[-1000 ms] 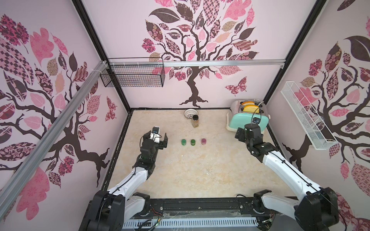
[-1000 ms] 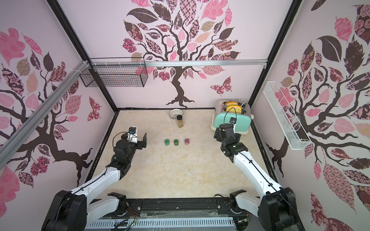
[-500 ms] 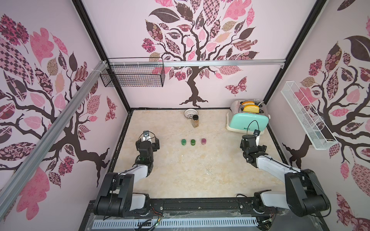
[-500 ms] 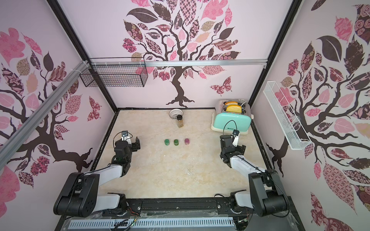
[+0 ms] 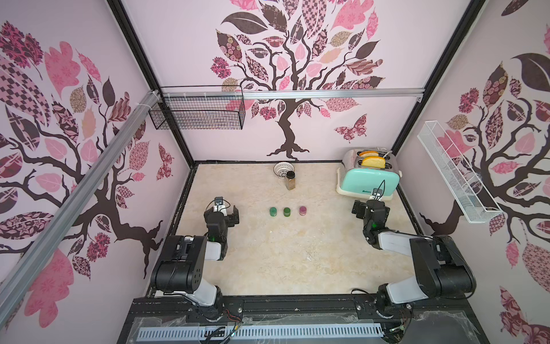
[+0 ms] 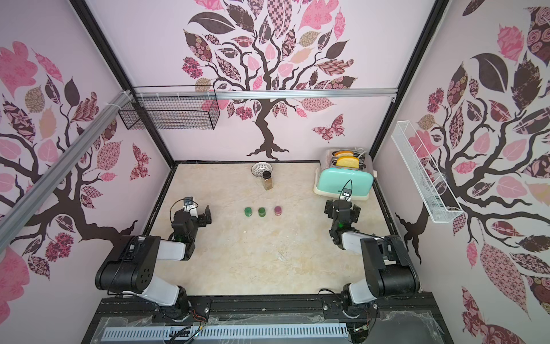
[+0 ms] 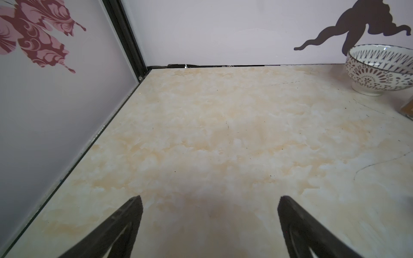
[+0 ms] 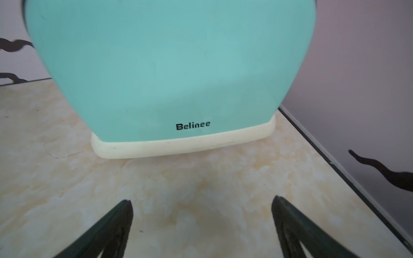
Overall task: Close the paint jar lid
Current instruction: Reset both arms
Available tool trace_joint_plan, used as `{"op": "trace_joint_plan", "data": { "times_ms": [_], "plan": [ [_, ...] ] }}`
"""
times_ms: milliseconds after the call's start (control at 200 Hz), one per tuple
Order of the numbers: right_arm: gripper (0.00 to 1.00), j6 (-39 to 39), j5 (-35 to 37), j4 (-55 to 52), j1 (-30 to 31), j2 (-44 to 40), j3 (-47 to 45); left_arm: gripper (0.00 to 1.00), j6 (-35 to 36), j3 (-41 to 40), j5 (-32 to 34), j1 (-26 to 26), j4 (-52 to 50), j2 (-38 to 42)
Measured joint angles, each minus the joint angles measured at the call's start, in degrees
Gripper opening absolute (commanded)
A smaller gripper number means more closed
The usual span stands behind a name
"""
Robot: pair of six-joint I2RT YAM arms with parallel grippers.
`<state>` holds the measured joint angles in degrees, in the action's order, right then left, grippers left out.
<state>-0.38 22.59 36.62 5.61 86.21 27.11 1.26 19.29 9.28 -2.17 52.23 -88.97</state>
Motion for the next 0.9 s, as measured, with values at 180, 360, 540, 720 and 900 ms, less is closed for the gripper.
{"op": "trace_joint_plan", "data": {
  "times_ms": [180,360,540,720,900],
  "plan": [
    [1.0,-1.3,-8.2,6.0,-2.3,1.9,-2.6,0.98,-0.1,0.0,-4.3,1.8,0.4,0.0],
    [0.99,-2.2,-12.4,9.2,-2.8,3.3,-3.7,0.98,-0.4,0.7,-8.2,3.1,-0.8,0.0],
    [1.0,-2.3,-13.7,10.0,-2.8,3.3,-3.7,0.98,-1.1,1.8,-10.4,4.2,-1.4,0.0],
    [1.0,-2.4,-14.1,10.0,-2.8,3.3,-3.7,0.98,-1.4,2.0,-11.1,4.4,-2.1,0.0],
    [1.0,-2.4,-14.1,10.0,-2.8,3.3,-3.7,0.98,-1.4,2.0,-11.1,4.4,-2.3,0.0]
  ]
}}
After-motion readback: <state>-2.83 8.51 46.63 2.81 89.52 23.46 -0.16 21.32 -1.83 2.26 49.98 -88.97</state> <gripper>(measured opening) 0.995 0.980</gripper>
